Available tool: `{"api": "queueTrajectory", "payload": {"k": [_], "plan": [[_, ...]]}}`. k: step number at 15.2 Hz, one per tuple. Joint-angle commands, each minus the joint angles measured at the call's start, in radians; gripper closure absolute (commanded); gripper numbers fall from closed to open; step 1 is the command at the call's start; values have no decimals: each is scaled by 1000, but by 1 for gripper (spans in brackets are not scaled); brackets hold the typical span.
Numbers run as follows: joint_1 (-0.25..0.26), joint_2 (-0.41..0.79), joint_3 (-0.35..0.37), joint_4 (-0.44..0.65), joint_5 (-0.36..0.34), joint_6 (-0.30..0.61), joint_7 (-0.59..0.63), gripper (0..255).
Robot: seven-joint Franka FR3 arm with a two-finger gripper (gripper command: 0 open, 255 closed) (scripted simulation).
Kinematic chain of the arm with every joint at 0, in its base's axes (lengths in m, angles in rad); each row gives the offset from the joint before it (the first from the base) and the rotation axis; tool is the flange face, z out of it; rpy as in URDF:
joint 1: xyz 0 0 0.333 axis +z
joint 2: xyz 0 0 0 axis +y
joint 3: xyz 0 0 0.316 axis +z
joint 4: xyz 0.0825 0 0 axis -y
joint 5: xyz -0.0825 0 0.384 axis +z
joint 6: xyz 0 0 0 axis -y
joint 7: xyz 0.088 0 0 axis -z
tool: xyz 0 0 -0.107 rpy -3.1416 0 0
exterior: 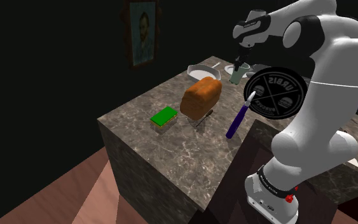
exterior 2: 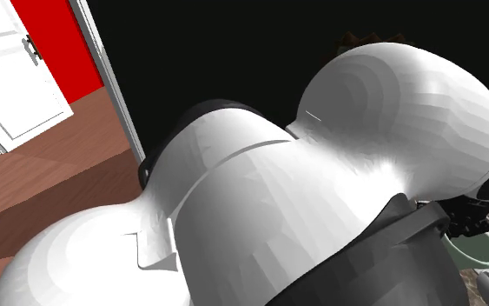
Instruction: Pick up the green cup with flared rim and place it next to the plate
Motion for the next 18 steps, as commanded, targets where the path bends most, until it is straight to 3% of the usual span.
{"api": "queueTrajectory", "payload": {"k": [1,7,8,13,18], "plan": [[1,1,0,-4,0,7,2,255],[1,1,0,-4,0,7,2,255],[1,1,0,-4,0,7,2,0],[1,1,0,-4,0,7,2,0],[9,-47,0,51,-5,-97,4,0]]}}
